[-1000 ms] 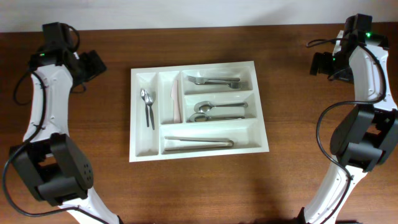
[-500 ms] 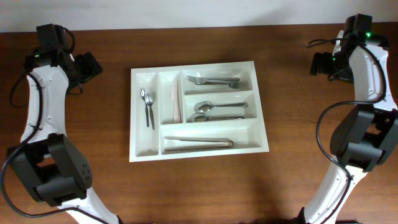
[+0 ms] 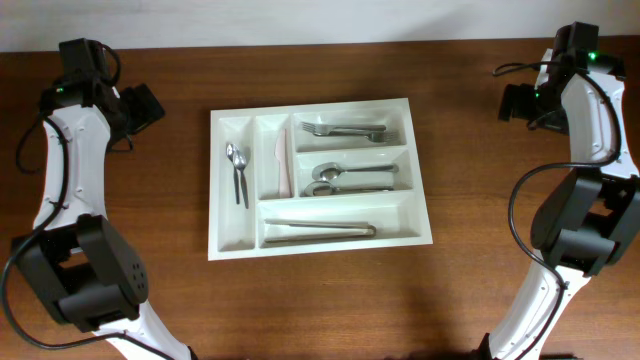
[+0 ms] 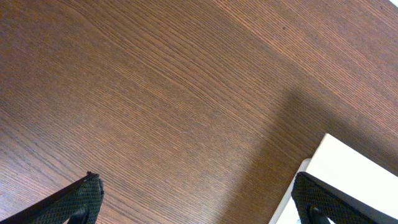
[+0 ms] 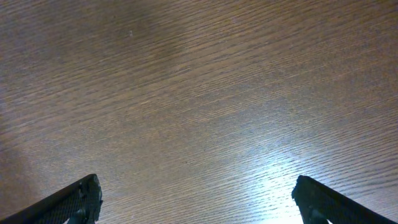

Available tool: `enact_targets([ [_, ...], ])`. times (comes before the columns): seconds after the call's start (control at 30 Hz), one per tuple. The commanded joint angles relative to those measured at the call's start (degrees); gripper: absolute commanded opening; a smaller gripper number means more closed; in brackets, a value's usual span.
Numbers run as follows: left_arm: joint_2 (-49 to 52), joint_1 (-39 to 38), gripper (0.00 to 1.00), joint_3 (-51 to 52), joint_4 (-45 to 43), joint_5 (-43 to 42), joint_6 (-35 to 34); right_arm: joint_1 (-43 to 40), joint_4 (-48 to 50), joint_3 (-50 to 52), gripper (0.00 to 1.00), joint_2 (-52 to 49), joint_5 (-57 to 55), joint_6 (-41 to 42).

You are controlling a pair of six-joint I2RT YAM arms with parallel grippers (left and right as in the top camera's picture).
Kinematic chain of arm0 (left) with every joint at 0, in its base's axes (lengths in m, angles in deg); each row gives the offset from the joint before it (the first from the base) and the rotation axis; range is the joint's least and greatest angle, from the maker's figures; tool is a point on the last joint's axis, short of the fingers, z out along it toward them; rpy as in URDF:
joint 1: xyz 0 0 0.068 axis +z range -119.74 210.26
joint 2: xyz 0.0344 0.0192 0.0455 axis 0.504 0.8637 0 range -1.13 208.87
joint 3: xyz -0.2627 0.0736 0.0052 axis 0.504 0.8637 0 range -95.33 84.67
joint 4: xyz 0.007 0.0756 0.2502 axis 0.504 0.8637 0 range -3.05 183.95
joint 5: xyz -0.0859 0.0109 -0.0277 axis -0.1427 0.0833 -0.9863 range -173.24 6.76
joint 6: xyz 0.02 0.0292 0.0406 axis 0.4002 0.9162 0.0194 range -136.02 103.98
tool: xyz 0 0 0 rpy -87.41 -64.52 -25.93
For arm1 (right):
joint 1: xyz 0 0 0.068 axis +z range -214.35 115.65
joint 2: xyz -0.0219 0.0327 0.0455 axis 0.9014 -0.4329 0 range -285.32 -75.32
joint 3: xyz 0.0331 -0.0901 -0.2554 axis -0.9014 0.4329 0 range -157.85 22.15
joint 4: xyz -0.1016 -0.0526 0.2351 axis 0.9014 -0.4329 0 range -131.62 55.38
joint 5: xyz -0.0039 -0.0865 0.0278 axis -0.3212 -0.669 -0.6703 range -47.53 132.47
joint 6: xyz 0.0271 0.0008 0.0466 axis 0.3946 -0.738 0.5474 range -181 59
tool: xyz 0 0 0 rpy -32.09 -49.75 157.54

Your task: Pack container

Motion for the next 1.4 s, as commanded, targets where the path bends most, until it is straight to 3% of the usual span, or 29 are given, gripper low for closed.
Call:
enact_targets([
  [0.0,0.50,0.20,0.99,-0.83,0.09,2.78,0.48,-0.11,0.00,-0.98,0.99,2.16,0.31,-0.35],
  [0.2,-4.90,-2.21,0.99,-0.72,-0.22,1.81,0.48,-0.11,0.00,-0.98,0.99,2.16,0.31,-0.35],
  [0.3,-10.67,-5.29,0.99,-0.11,-4.52,5.81,1.55,-0.11,0.00,-0.98,0.99,2.16,0.31,-0.35],
  [0.53,-25.62,-13.27,0.99,7.96,-20.00,13.97,18.80,-0.11,0.00,-0.98,0.99,2.16,0.31,-0.35],
  [0.67,-35.89,-13.60,0.99,18.86,-27.19,13.62,20.22,-0.11,0.00,-0.98,0.99,2.16,0.31,-0.35],
  [0.97,-65.00,-13.57,0.99,58.38,-50.18,7.17,20.22,-0.11,0.00,-0.98,0.99,2.16,0.31,-0.35],
  [1.17,-81.00,-13.29,0.99,75.76,-55.34,3.04,20.20,-0.11,0.00,-0.98,0.99,2.16,0.31,-0.37],
  [1.37,-93.55,-13.20,0.99,85.90,-55.34,2.54,19.76,-0.11,0.00,-0.98,0.99,2.16,0.31,-0.35],
])
